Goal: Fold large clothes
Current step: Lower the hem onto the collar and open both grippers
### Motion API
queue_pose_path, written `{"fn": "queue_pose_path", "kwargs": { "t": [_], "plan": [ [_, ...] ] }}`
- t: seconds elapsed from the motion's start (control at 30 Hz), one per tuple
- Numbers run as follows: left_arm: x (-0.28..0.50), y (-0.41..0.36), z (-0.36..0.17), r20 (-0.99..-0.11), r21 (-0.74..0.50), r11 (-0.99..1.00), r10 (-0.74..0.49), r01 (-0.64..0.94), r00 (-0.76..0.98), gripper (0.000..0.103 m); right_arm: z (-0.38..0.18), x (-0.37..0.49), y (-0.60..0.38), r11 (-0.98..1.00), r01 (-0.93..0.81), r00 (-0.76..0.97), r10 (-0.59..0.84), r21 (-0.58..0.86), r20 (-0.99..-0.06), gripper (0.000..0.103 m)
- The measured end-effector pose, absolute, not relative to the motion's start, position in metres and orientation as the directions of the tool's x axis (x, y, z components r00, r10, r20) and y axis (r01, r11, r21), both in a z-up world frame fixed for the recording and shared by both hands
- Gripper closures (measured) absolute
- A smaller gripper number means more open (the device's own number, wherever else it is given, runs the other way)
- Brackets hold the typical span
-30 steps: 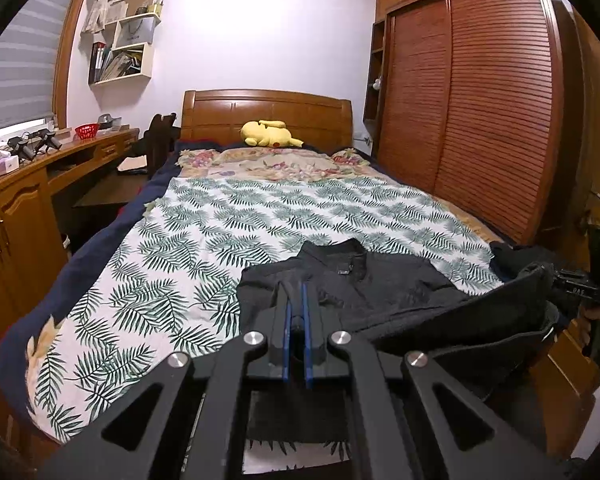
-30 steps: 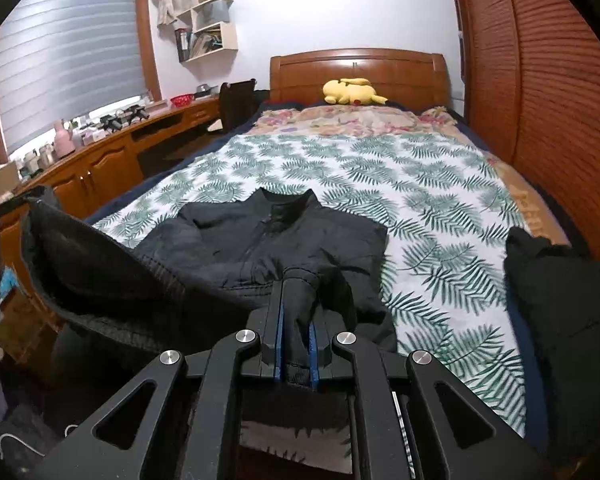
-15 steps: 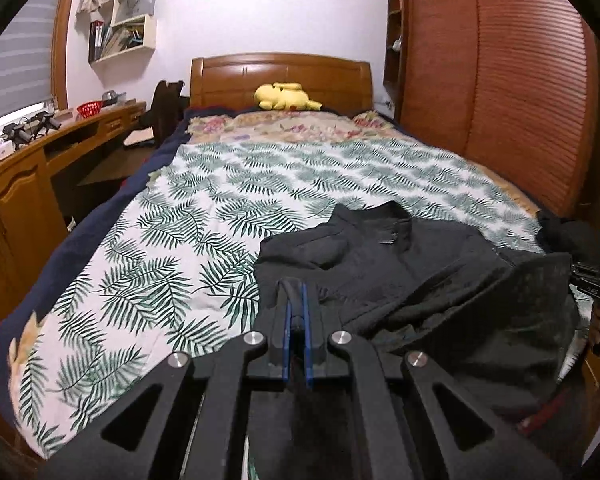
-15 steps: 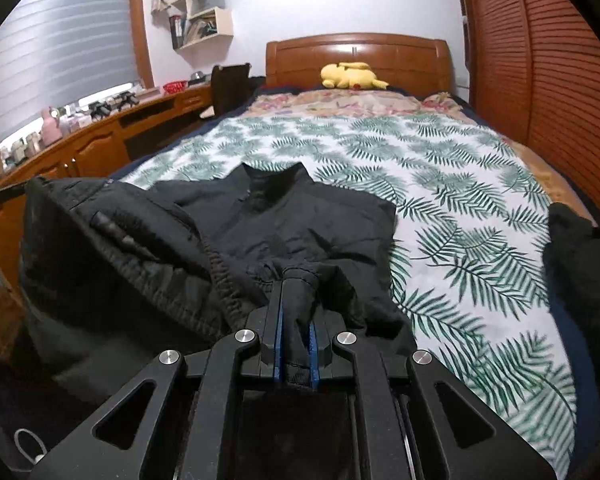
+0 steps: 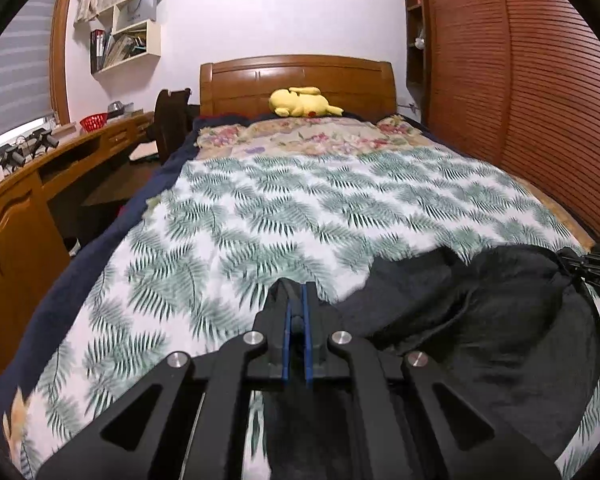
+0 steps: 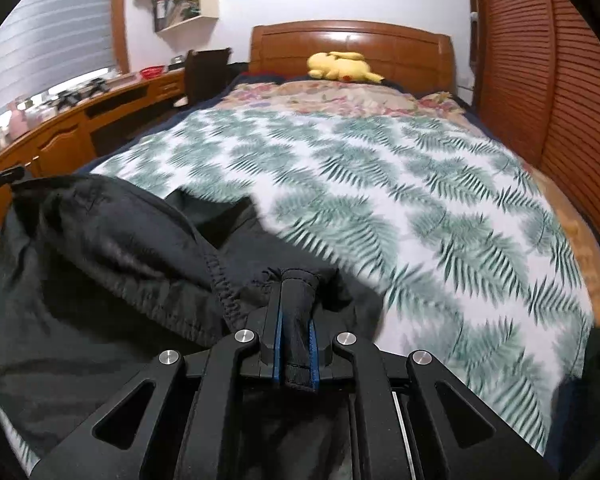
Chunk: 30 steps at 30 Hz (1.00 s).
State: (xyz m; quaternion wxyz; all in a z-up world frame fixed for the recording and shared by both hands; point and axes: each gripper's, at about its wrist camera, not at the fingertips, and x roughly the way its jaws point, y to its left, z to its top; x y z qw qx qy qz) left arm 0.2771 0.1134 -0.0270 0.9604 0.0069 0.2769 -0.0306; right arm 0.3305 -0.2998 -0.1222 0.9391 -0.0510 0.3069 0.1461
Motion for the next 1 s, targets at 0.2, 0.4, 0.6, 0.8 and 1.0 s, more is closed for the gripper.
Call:
{"fn": "queue_pose_path", "kwargs": {
  "t": [0.2,0.4,0.6,0.8,1.0],
  "plan": [
    [0.33,0.102,-0.017,-0.523,0.013,0.997,-0.053,0.07,0.851,0.101,-0.122,0.397,-0.305,0.976,-0.217,0.783,0.165,-0.015,-0.599,0.096],
    [0.346,0.099,-0.02,-0.529,-0.007,0.997,-0.067,0.074,0.846,0.1,-0.133,0.42,-0.293,0.979,-0.201,0.78,0.133,-0.044,-0.611,0.096],
    [0.338,0.091,-0.036,-0.574,0.005,0.996,-0.073,0.092,0.816,0.095,-0.143,0.416,-0.282,0.972,-0.223,0.765,0.127,-0.075,-0.632,0.096],
    [0.306,0.08,-0.031,-0.54,0.05,0.994,-0.058,0.1,0.84,0.086,-0.135,0.41,-0.286,0.973,-0.225,0.764,0.138,-0.059,-0.63,0.093],
    [0.264,0.075,-0.034,-0.533,-0.022,0.99,-0.132,0.142,0.836,0.08,-0.117,0.4,-0.291,0.977,-0.213,0.788,0.153,-0.031,-0.597,0.049]
  ]
}}
